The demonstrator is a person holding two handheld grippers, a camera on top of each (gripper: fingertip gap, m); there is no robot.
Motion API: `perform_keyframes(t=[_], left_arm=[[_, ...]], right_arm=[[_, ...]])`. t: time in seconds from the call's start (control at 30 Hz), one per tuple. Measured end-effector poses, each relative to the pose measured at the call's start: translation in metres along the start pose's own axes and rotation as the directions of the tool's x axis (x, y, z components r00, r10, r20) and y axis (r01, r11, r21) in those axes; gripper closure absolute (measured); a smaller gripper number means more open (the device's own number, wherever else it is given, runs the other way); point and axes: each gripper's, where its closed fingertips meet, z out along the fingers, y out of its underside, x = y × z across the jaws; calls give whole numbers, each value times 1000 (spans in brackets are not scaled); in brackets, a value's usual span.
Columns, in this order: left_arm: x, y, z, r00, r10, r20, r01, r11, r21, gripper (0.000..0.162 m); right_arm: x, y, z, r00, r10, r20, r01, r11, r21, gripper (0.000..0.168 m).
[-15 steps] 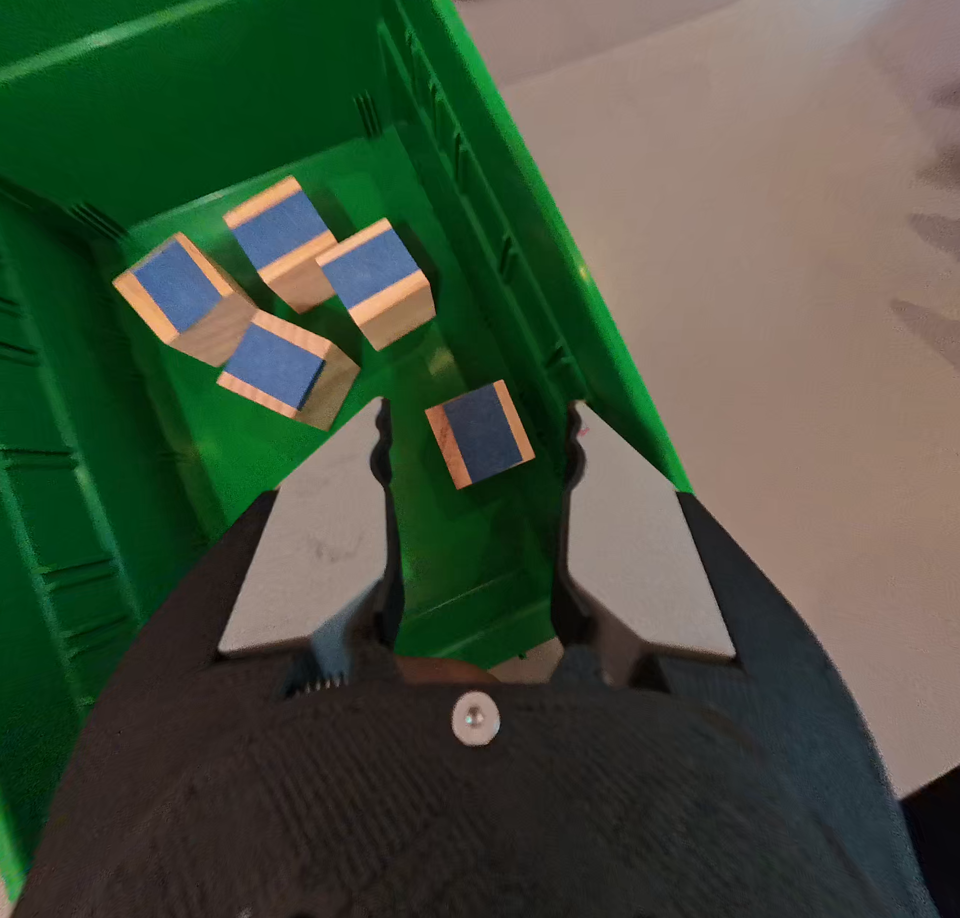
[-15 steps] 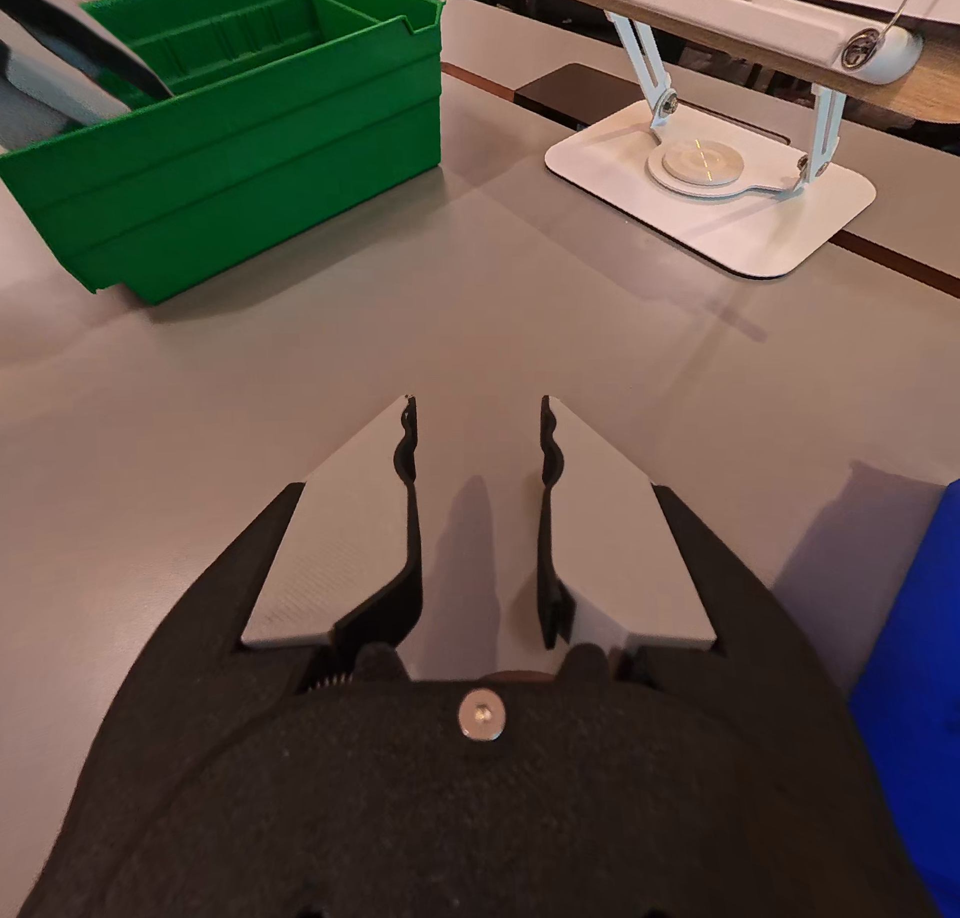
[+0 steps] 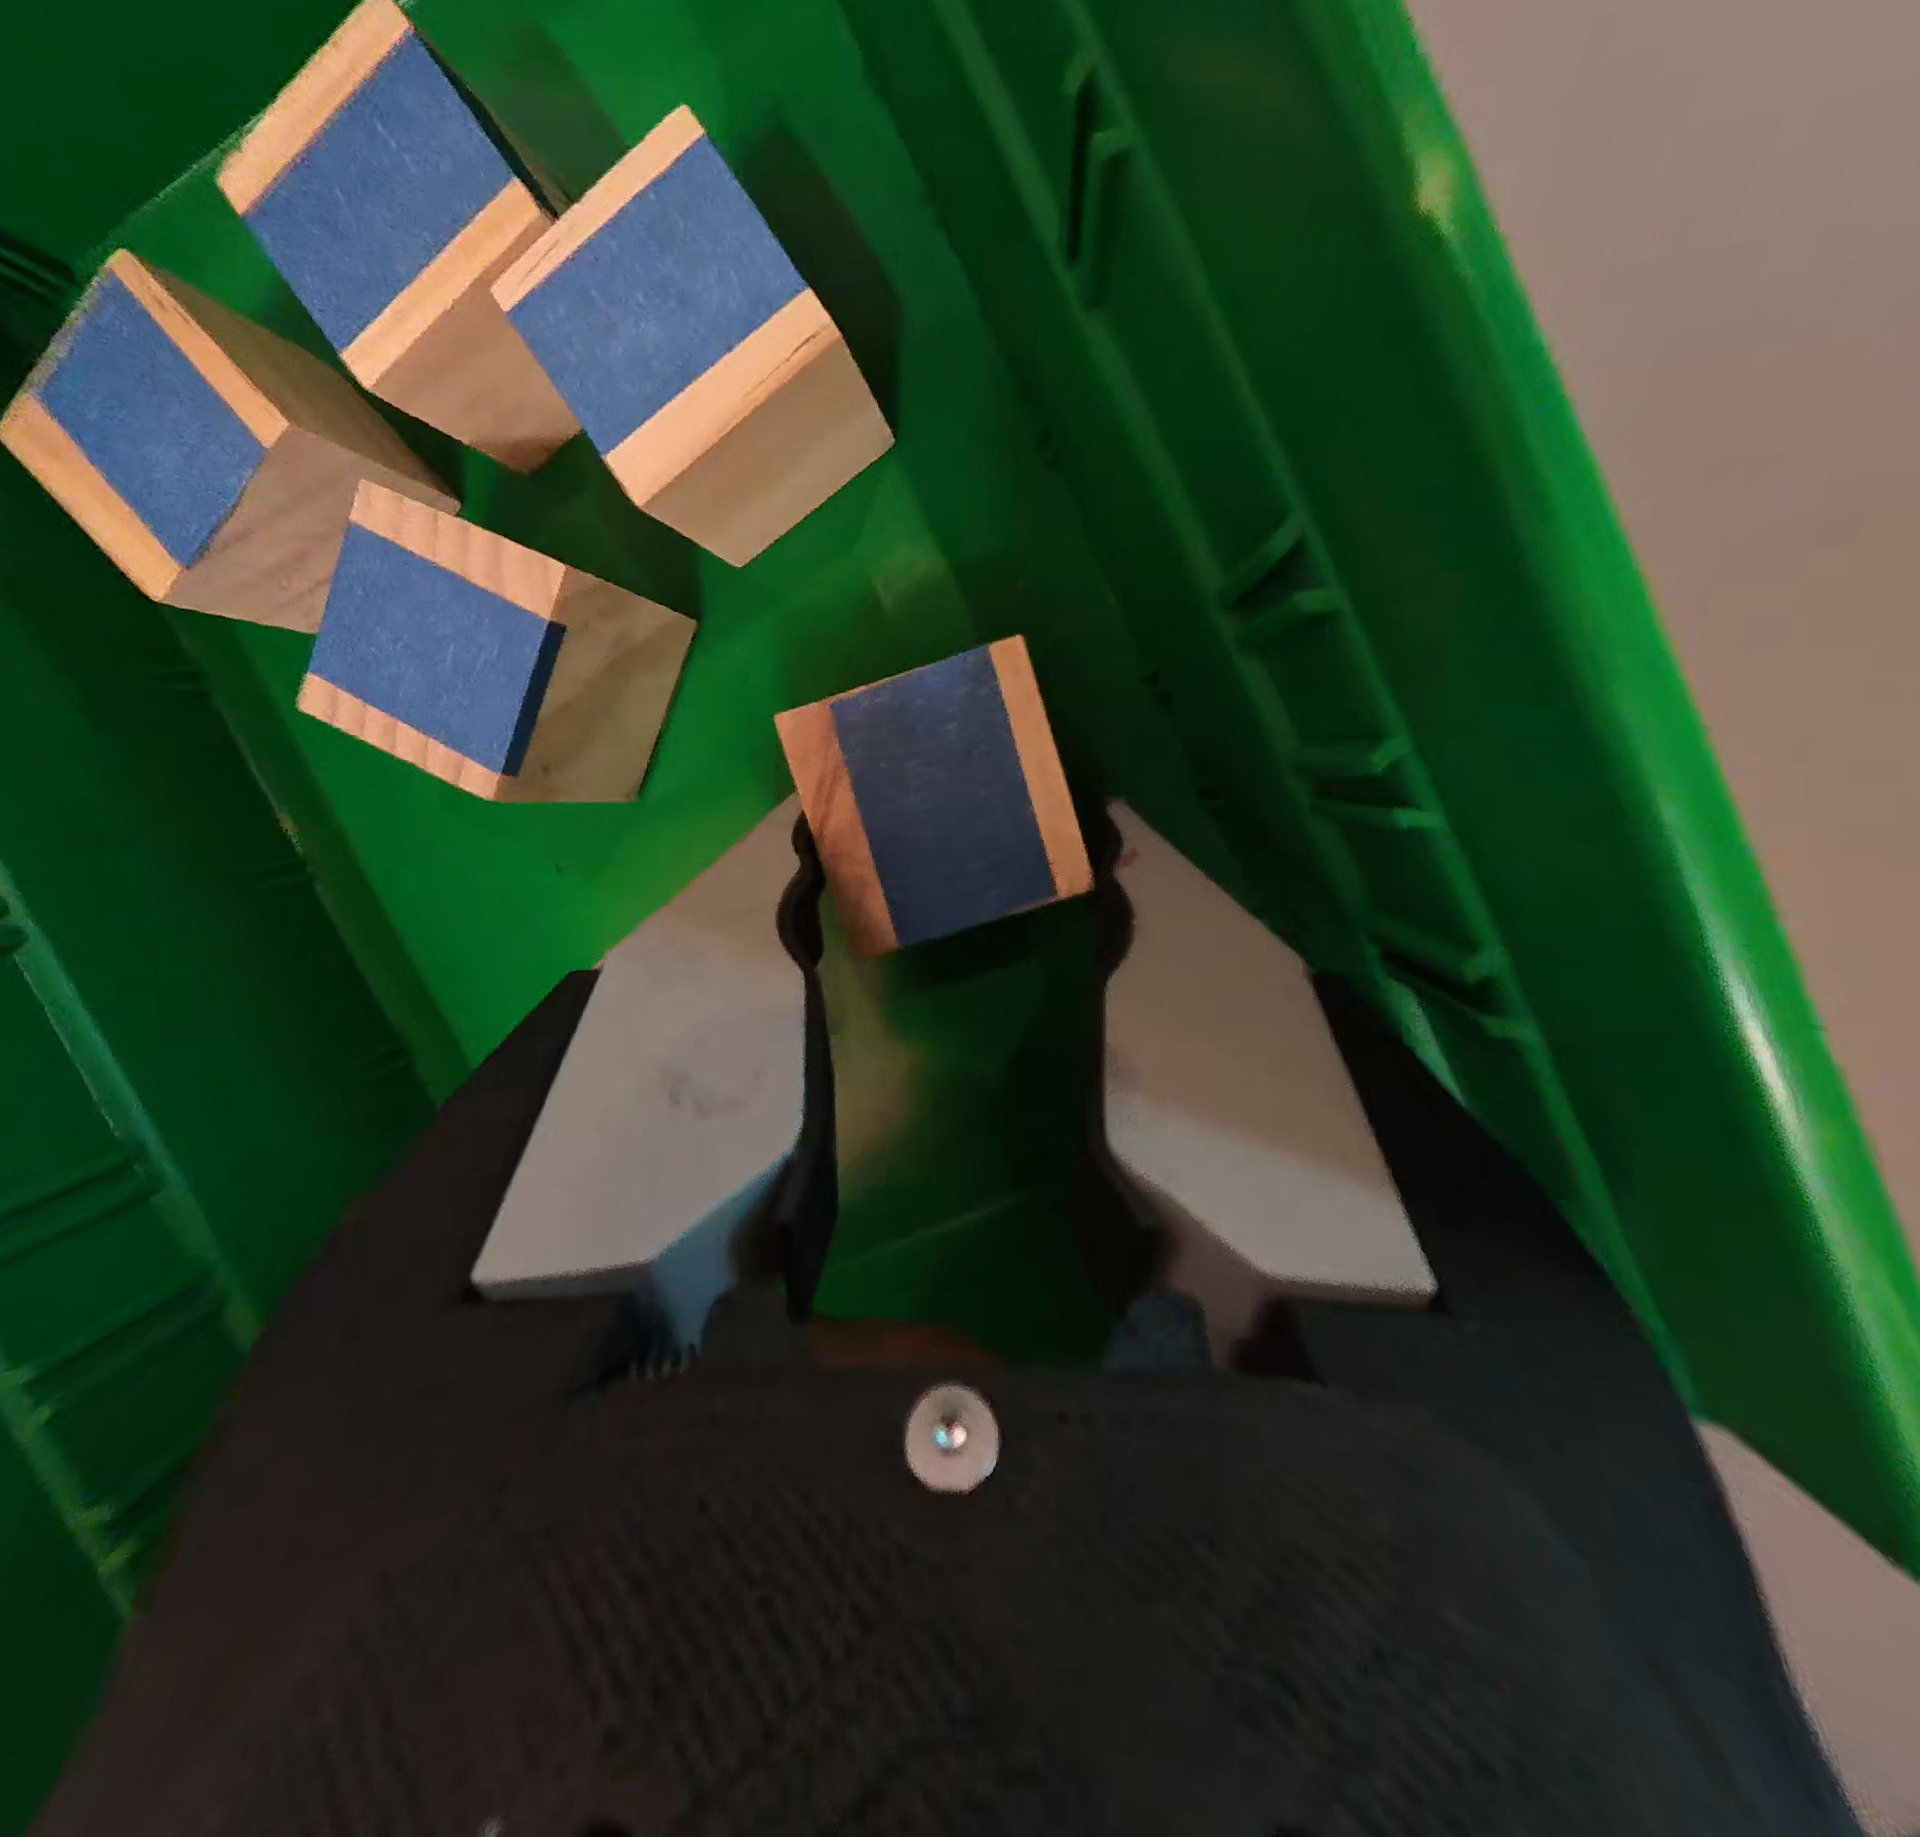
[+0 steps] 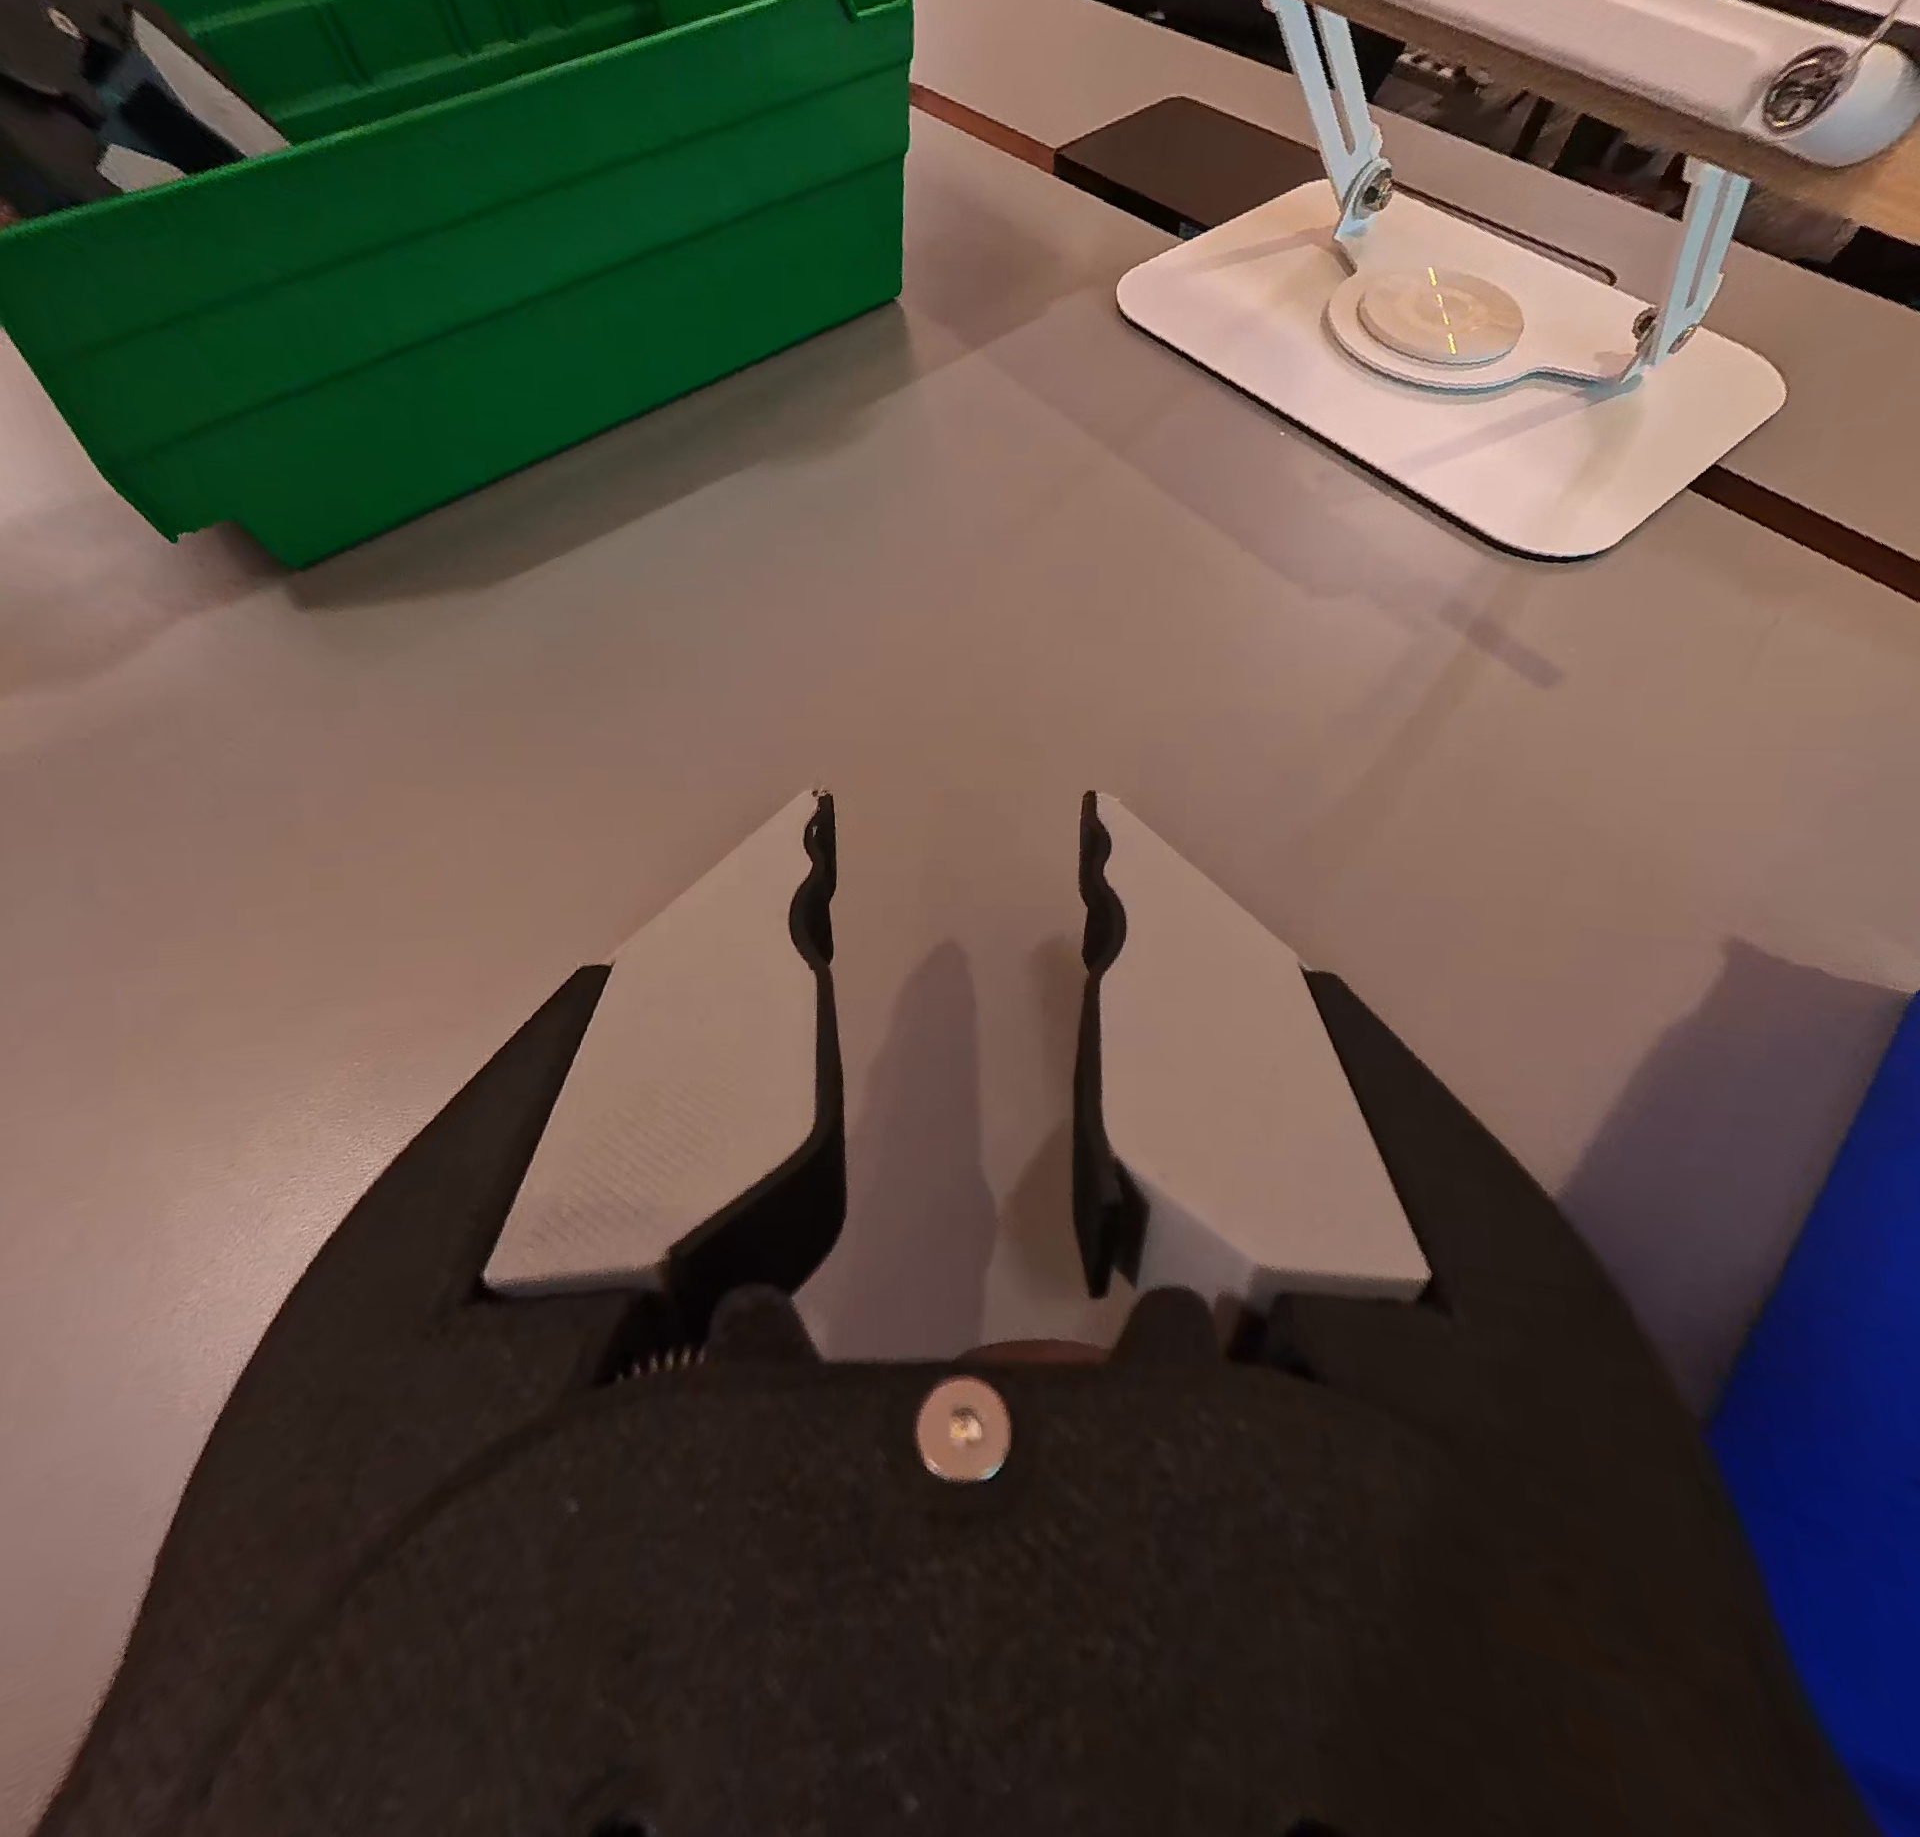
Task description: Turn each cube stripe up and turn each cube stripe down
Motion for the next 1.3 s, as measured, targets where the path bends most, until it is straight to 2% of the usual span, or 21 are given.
perform_keyframes(t=[0.03,0.1,0.2,0.3,0.33,0.4,0.47,0.53,0.6,0.67,0.73,0.83,0.93,1.03,1.13,1.2,1.3], left_arm=[[-4,-1,-2,999,18,29,-18,1000,7,112],[-17,-7,-12,993,53,106,-58,997,43,112],[-29,-29,-39,974,91,208,-127,977,170,113],[-28,-60,-80,941,140,307,-245,908,340,113],[-20,-72,-95,926,178,333,-310,861,404,113],[6,-94,-128,879,262,397,-453,719,527,113],[45,-108,-156,818,359,449,-575,539,616,112],[101,-108,-176,760,493,423,-615,337,713,113],[154,-96,-188,677,628,383,-608,185,772,113],[187,-87,-192,610,687,394,-620,105,778,113],[209,-83,-198,582,703,410,-606,38,795,113],[229,-79,-202,565,710,420,-587,-11,809,113],[240,-75,-196,525,715,462,-618,-53,784,113],[251,-71,-192,493,719,490,-633,-90,769,114],[261,-67,-188,463,728,506,-643,-117,757,114],[266,-67,-185,458,738,496,-636,-118,762,114],[265,-70,-181,492,727,479,-616,-99,782,114]], right_arm=[[-1,1,1,1000,-5,1,5,1000,-5,124],[-2,2,2,1000,-17,-2,17,1000,-13,124],[-4,2,3,999,-33,-5,33,999,-17,124],[-9,2,4,999,-27,20,27,1000,-12,124],[-13,1,5,999,-19,39,19,1000,-6,124],[-22,-4,4,995,-1,102,-1,1000,20,124],[-38,-12,0,978,18,209,-32,997,65,124],[-62,-25,-11,929,38,369,-87,989,118,123],[-93,-39,-31,807,58,587,-177,973,148,122],[-120,-51,-57,636,55,770,-259,955,145,117],[-134,-62,-78,513,22,858,-314,935,164,116],[-143,-72,-98,392,8,920,-380,912,154,115],[-148,-75,-108,268,46,962,-430,900,77,114],[-154,-70,-105,194,110,975,-433,901,-15,114],[-164,-65,-110,83,147,986,-419,903,-99,113],[-168,-62,-107,84,157,984,-402,909,-111,120],[-165,-63,-103,93,167,982,-420,900,-114,121]])
